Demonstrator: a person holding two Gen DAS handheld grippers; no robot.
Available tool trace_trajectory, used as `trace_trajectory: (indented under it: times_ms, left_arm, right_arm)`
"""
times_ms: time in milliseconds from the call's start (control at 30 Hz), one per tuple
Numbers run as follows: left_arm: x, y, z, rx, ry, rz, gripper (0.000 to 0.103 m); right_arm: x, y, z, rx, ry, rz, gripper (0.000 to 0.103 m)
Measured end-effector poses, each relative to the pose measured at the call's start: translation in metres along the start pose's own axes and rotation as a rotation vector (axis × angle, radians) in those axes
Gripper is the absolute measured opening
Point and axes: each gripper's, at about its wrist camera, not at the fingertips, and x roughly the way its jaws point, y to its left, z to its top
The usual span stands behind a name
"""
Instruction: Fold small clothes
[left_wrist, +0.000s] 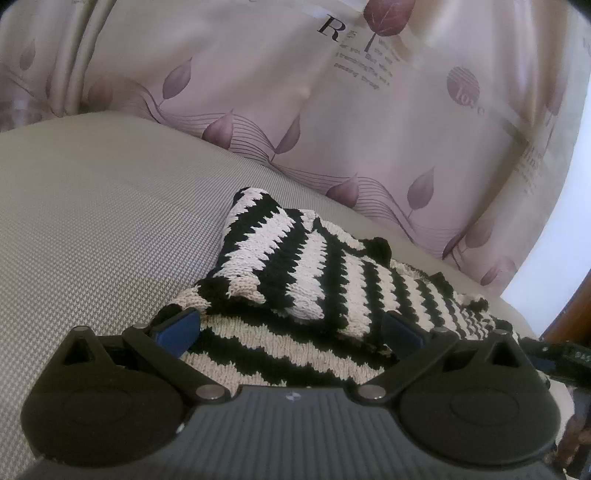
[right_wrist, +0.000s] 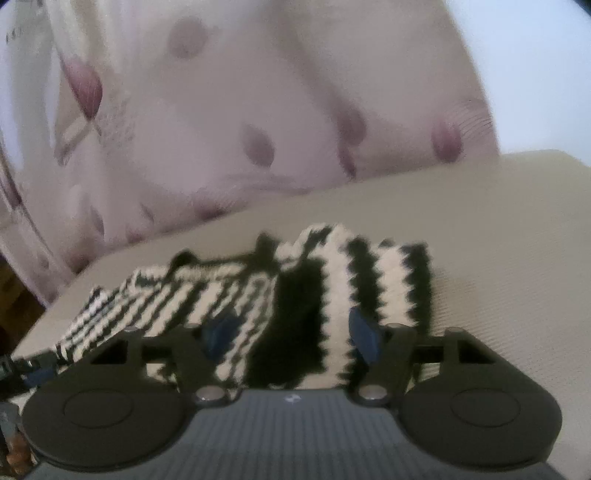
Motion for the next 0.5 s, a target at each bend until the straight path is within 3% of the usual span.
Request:
trace_trajectory:
  times_ms: [33, 67, 100, 133, 167, 233, 333, 500]
  left_arm:
    - [0.0, 0.0, 0.0, 0.002, 0.0, 0.001, 0.103]
    - [0.0, -0.001, 0.0, 0.003, 0.001, 0.003, 0.103]
    - [0.0, -0.001, -0.001, 0.004, 0.001, 0.004, 0.103]
    - [0.0, -0.001, -0.001, 0.005, 0.002, 0.006, 0.103]
    - [0.0, -0.001, -0.001, 0.005, 0.002, 0.005, 0.103]
    - [-0.001, 0.0, -0.001, 0.002, -0.001, 0.003, 0.103]
    - [-0.001, -0.001, -0.001, 0.007, 0.001, -0.006, 0.103]
    - [0.0, -0.005, -0.002, 0.033, 0.009, 0.015, 0.103]
  right_arm:
    - [0.006, 0.003, -0.001, -0.018, 0.015, 0.01, 0.067]
    - [0.011, 0.008, -0.002, -0.046, 0.029, 0.006, 0.056]
    - [0.017, 0.014, -0.004, -0.088, 0.04, -0.025, 0.021]
    - [0.02, 0.018, -0.005, -0.117, 0.047, -0.054, 0.014]
    - [0.017, 0.018, -0.005, -0.116, 0.034, -0.053, 0.014]
    - [-0.004, 0.017, -0.002, -0.121, -0.076, -0.067, 0.014]
    - [-0.021, 0.004, 0.003, -0.085, -0.138, -0.117, 0.014]
    - [0.003, -0.015, -0.008, -0.042, 0.021, -0.108, 0.017]
